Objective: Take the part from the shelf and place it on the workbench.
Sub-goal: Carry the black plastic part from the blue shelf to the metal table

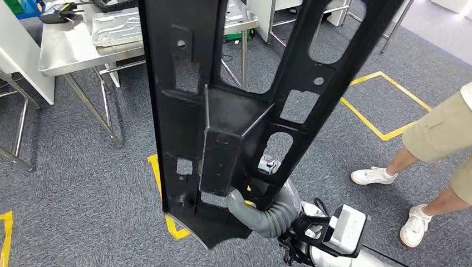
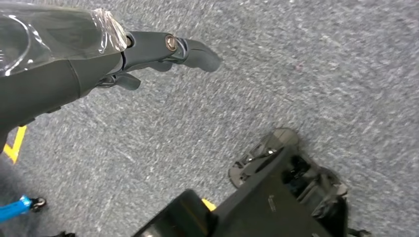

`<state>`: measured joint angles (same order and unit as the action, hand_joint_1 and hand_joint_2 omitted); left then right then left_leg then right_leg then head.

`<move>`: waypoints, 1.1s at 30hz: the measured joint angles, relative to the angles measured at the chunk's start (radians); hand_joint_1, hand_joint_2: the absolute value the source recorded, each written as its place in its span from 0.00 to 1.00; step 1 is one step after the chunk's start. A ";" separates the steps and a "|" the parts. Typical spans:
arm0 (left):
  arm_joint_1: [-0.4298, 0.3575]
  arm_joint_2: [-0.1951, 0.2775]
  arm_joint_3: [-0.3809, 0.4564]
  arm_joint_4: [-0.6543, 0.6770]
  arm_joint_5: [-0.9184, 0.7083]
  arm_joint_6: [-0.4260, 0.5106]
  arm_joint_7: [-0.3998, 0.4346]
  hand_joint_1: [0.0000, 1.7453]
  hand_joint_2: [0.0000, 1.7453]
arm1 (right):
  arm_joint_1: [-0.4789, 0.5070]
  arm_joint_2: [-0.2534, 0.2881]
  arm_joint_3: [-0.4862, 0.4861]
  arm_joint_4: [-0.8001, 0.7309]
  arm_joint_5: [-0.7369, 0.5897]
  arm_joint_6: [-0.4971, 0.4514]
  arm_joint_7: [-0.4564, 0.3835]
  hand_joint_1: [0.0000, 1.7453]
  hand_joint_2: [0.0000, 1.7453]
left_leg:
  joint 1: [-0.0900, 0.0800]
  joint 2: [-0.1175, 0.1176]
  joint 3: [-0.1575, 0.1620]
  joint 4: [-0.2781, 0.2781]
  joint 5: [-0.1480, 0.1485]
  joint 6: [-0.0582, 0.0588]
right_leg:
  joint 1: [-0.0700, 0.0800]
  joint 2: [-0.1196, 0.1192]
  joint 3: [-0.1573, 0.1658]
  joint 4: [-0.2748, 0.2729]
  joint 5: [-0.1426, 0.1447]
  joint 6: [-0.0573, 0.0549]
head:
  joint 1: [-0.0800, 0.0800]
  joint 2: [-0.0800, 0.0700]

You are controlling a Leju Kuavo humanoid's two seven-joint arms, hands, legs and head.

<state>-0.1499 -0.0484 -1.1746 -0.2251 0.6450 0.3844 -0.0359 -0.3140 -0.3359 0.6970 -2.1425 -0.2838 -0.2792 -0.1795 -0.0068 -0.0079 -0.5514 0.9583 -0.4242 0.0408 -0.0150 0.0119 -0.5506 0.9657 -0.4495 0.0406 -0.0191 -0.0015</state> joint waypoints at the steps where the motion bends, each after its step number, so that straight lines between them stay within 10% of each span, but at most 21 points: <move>1: 0.001 0.000 0.000 0.000 0.000 0.000 0.000 0.00 1.00 | 0.000 0.000 0.000 -0.001 0.000 0.000 0.000 1.00 1.00 | 0.001 0.000 0.003 -0.004 0.001 0.006 | -0.001 -0.001 0.001 0.001 -0.003 0.005 | 0.000 0.000; 6: 0.002 0.000 0.000 0.000 -0.003 0.001 0.000 0.00 1.00 | 0.004 0.000 -0.001 -0.005 0.002 0.000 -0.001 1.00 1.00 | 0.003 0.003 0.025 -0.014 -0.006 0.032 | -0.003 -0.004 -0.127 0.252 -0.108 0.014 | 0.001 0.000; 8: 0.005 0.000 0.000 0.000 -0.003 0.001 0.000 0.00 1.00 | 0.007 -0.001 -0.001 -0.006 0.002 -0.001 -0.001 1.00 1.00 | 0.001 0.002 0.034 -0.014 -0.014 0.034 | -0.003 -0.005 -0.167 0.300 -0.098 0.014 | 0.001 0.000; 12: 0.011 0.000 0.000 0.000 -0.003 0.001 -0.001 0.00 1.00 | 0.008 -0.002 -0.001 -0.008 0.003 -0.001 -0.001 1.00 1.00 | -0.002 -0.001 0.062 -0.012 -0.040 0.022 | 0.000 -0.006 -0.064 0.059 0.035 0.003 | 0.001 0.000; 17: 0.010 0.001 -0.001 0.000 -0.005 0.001 -0.003 0.00 1.00 | 0.008 -0.003 -0.001 -0.017 0.005 -0.001 -0.001 1.00 1.00 | -0.002 0.001 0.060 -0.001 -0.063 -0.002 | 0.003 -0.005 -0.039 0.007 0.029 -0.019 | 0.000 0.000; 21: 0.003 0.002 0.000 0.000 -0.004 0.004 -0.007 0.00 1.00 | 0.009 -0.003 -0.001 -0.025 0.012 -0.002 0.001 1.00 1.00 | 0.007 0.002 -0.068 0.237 -0.154 -0.025 | -0.004 -0.008 -0.024 0.004 0.015 -0.032 | -0.003 0.000; 23: -0.004 0.002 0.001 0.000 -0.003 0.005 -0.010 0.00 1.00 | 0.012 -0.004 -0.001 -0.025 0.013 -0.002 0.002 1.00 1.00 | 0.009 0.002 -0.120 0.307 -0.149 -0.029 | -0.004 -0.007 -0.011 0.004 0.005 -0.031 | -0.003 0.000; 27: -0.001 0.002 0.000 0.000 -0.003 0.005 -0.009 0.00 1.00 | 0.013 -0.004 0.000 -0.028 0.015 -0.002 0.002 1.00 1.00 | 0.008 0.002 -0.044 0.078 0.007 -0.019 | -0.002 -0.002 0.027 0.003 -0.020 -0.021 | -0.004 0.000; 33: 0.003 0.001 0.000 0.000 -0.004 0.003 -0.007 0.00 1.00 | 0.011 -0.004 -0.001 -0.034 0.019 -0.002 0.004 1.00 1.00 | 0.006 0.000 -0.002 -0.007 0.006 0.014 | 0.001 -0.005 0.021 0.027 -0.051 0.007 | -0.002 0.000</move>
<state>-0.1469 -0.0470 -1.1748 -0.2251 0.6411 0.3870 -0.0430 -0.3028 -0.3397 0.6961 -2.1763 -0.2647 -0.2809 -0.1757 -0.0011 -0.0080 -0.5533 0.9512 -0.4178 0.0548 -0.0143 0.0070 -0.5291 0.9930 -0.5000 0.0476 -0.0209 -0.0019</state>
